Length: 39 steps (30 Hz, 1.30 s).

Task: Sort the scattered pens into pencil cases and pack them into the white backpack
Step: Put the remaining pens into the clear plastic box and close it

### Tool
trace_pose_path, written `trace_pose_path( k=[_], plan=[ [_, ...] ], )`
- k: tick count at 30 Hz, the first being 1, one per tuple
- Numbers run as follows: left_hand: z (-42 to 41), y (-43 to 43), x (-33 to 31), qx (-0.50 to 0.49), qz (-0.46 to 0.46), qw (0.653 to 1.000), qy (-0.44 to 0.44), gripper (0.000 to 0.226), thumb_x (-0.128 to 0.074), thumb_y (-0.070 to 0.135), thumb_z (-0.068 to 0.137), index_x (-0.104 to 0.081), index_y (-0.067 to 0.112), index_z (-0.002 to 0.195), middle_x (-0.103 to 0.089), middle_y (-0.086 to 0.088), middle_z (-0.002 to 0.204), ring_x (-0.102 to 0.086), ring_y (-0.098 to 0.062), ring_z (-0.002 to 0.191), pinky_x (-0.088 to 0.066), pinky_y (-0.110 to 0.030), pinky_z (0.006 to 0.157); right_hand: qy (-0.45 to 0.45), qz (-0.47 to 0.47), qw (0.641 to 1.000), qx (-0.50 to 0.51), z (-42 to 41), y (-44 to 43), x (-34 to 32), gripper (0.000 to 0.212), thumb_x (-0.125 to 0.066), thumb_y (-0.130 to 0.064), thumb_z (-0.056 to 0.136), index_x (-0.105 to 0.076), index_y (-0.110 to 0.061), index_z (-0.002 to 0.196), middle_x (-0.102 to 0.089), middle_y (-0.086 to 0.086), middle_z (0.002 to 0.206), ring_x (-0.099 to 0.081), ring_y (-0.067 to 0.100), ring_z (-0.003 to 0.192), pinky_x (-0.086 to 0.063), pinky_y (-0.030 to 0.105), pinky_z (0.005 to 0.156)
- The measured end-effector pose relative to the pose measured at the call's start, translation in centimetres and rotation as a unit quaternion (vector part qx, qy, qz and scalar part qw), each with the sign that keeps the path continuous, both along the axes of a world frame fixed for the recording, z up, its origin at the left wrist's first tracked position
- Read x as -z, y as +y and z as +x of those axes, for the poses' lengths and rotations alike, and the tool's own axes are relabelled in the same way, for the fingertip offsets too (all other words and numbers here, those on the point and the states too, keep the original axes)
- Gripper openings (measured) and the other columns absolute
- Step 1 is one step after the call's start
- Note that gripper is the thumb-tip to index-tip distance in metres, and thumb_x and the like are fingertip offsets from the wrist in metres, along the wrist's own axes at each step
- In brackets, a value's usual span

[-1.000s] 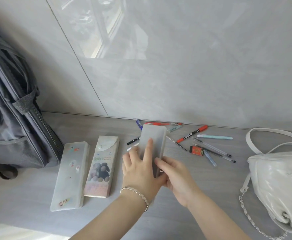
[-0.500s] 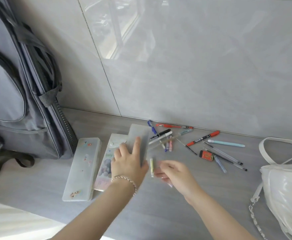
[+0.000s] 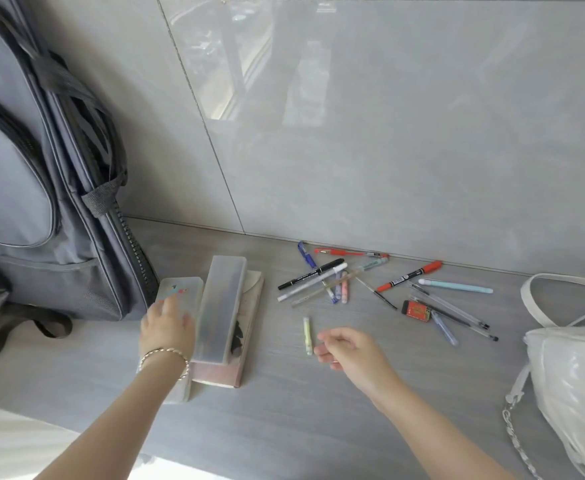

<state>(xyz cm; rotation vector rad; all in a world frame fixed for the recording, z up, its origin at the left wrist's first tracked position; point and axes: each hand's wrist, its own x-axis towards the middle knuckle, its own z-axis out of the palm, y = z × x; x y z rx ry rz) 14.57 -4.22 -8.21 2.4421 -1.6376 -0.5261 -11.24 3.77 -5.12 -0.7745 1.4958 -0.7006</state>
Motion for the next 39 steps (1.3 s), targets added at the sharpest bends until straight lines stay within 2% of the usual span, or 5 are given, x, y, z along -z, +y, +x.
trace_pose_path(
  k=[8, 15, 20, 27, 39],
  plan=[
    [2.7, -0.4, -0.3, -0.061, 0.153, 0.981, 0.104, 0.099, -0.074, 0.036, 0.061, -0.023, 0.023, 0.144, -0.036, -0.021, 0.14, -0.044, -0.038, 0.121, -0.04, -0.043, 0.1, 0.011, 0.009, 1.0, -0.022, 0.9, 0.3, 0.8, 0.016, -0.044, -0.007, 0.095, -0.059, -0.008, 0.099, -0.064, 0.0, 0.079, -0.06, 0.005, 0.067, -0.043, 0.004, 0.053],
    [0.0, -0.8, -5.9, -0.033, 0.06, 0.997, -0.04, 0.074, -0.066, 0.046, 0.071, -0.034, 0.029, 0.135, -0.043, -0.019, 0.126, -0.043, -0.038, 0.117, -0.04, -0.047, 0.095, 0.019, -0.017, 1.0, -0.014, 0.6, 0.5, -0.4, 0.015, -0.045, -0.009, 0.094, -0.06, -0.013, 0.092, -0.066, -0.003, 0.08, -0.06, 0.004, 0.069, -0.045, 0.012, 0.063],
    [-6.2, 0.3, -12.2, 0.034, -0.043, 0.975, 0.215, 0.073, -0.065, 0.049, 0.068, -0.037, 0.032, 0.134, -0.052, -0.01, 0.122, -0.052, -0.026, 0.109, -0.041, -0.031, 0.088, -0.026, -0.08, 0.996, 0.016, 1.2, 0.0, -3.4, 0.017, -0.048, -0.03, 0.094, -0.059, -0.02, 0.102, -0.066, -0.003, 0.094, -0.064, 0.007, 0.085, -0.05, 0.013, 0.071],
    [-13.7, 4.4, -11.0, 0.005, 0.125, 0.85, 0.512, 0.081, -0.076, 0.038, 0.056, -0.037, 0.039, 0.127, -0.067, -0.003, 0.097, -0.065, -0.012, 0.083, -0.053, -0.037, 0.08, -0.055, -0.132, 0.99, -0.02, -0.1, 0.3, -7.2, 0.015, -0.036, -0.051, 0.089, -0.05, -0.052, 0.089, -0.05, -0.055, 0.084, -0.043, -0.037, 0.083, -0.035, -0.006, 0.074],
    [-15.3, 6.0, -8.3, -0.096, 0.218, 0.803, 0.546, 0.078, -0.076, 0.037, 0.053, -0.032, 0.05, 0.117, -0.063, 0.001, 0.104, -0.063, -0.028, 0.097, -0.052, -0.052, 0.086, 0.149, -0.16, 0.972, -0.082, -2.0, 3.4, -3.8, 0.024, -0.043, -0.04, 0.094, -0.039, -0.062, 0.105, -0.063, -0.025, 0.096, -0.059, -0.009, 0.093, -0.046, 0.012, 0.082]
  ],
)
